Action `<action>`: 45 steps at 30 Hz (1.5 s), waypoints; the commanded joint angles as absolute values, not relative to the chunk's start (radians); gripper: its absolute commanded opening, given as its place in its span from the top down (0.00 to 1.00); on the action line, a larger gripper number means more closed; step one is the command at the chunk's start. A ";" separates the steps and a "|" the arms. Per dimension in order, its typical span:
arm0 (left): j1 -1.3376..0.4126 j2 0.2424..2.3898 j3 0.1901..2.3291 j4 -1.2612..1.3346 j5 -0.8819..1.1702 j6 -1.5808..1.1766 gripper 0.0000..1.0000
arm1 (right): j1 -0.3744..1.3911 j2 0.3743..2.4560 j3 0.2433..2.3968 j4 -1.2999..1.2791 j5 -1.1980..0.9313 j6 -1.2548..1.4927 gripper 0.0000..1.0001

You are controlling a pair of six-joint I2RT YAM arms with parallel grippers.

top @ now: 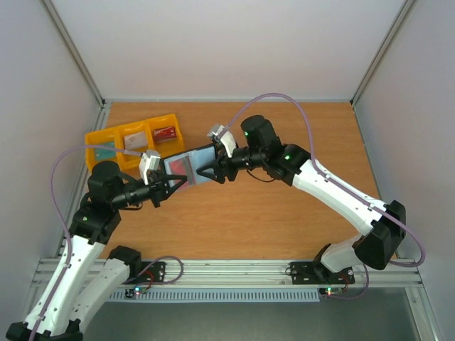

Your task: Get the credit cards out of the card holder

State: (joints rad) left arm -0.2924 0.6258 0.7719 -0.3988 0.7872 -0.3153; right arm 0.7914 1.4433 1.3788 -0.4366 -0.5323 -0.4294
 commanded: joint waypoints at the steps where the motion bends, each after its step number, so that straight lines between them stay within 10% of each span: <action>1: -0.296 0.599 0.767 -0.253 0.923 -0.357 1.00 | 0.785 1.412 1.349 -0.387 -0.843 -0.484 0.53; 6: -0.297 0.573 0.757 -0.260 0.952 -0.335 0.96 | 0.712 1.381 1.306 -0.302 -0.958 -0.410 0.99; 10: -0.295 0.562 0.795 -0.334 0.975 -0.264 0.21 | 0.642 1.338 1.280 -0.294 -1.020 -0.401 0.99; 16: -0.295 0.554 0.801 -0.310 0.861 -0.246 0.56 | 0.612 1.313 1.300 -0.318 -1.093 -0.414 0.99; 28: -0.296 0.562 0.769 -0.166 0.983 -0.304 0.08 | 0.616 1.339 1.348 -0.336 -0.852 -0.322 0.99; 36: -0.296 0.605 0.756 -0.070 0.864 -0.390 0.21 | 0.701 1.334 1.368 -0.365 -0.808 -0.366 0.99; 41: -0.296 0.595 0.757 -0.084 0.836 -0.397 0.68 | 0.703 1.321 1.358 -0.372 -0.904 -0.408 0.99; 45: -0.296 0.579 0.744 -0.051 0.943 -0.440 0.71 | 0.703 1.329 1.369 -0.418 -0.911 -0.447 0.99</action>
